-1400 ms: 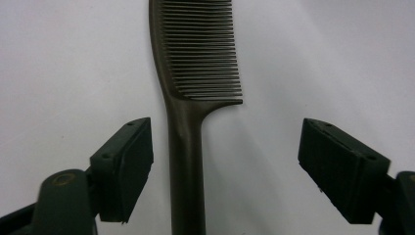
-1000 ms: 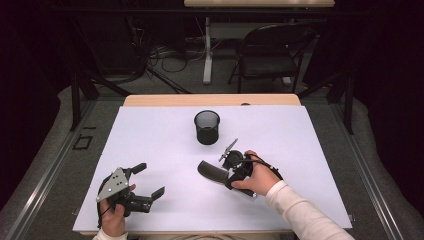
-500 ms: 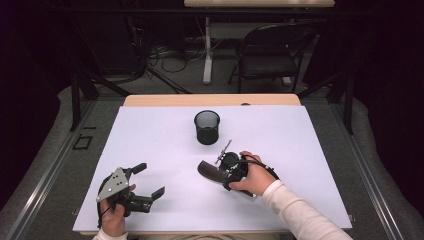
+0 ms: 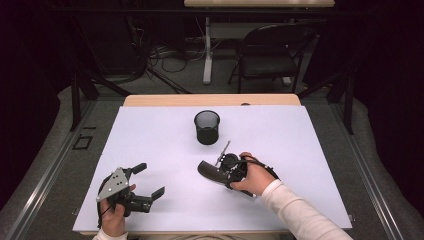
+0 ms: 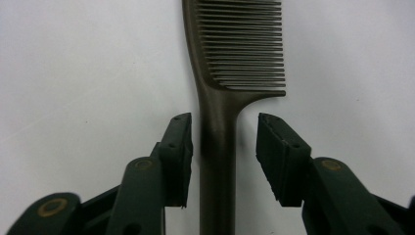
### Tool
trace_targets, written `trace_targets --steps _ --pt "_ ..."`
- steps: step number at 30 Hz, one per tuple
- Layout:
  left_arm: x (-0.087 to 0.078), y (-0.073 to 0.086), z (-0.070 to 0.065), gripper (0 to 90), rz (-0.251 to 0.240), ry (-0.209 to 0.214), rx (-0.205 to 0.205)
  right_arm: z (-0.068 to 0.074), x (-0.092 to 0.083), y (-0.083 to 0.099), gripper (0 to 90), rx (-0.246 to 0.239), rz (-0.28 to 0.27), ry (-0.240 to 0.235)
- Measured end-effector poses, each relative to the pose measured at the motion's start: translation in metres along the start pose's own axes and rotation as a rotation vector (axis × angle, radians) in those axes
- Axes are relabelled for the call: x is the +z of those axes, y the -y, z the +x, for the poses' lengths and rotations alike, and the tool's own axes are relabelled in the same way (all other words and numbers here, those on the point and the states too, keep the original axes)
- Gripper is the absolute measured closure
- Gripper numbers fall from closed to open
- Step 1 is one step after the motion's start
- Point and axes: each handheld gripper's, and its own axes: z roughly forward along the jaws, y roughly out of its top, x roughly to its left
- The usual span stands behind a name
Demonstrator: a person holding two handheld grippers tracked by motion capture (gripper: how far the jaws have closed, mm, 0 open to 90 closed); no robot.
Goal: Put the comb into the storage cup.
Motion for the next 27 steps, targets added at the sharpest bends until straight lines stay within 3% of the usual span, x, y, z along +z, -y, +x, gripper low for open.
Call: trace_targets --steps 11,27 --pt "0.0000 0.0001 -0.0003 0.5 -0.001 -0.001 0.000 0.0015 0.0023 0.0006 65.8 -0.006 0.024 -0.007" --pt "-0.0001 0.0001 -0.0003 0.5 -0.002 -0.001 0.000 0.0011 0.0067 0.0026 68.9 -0.015 0.052 -0.010"
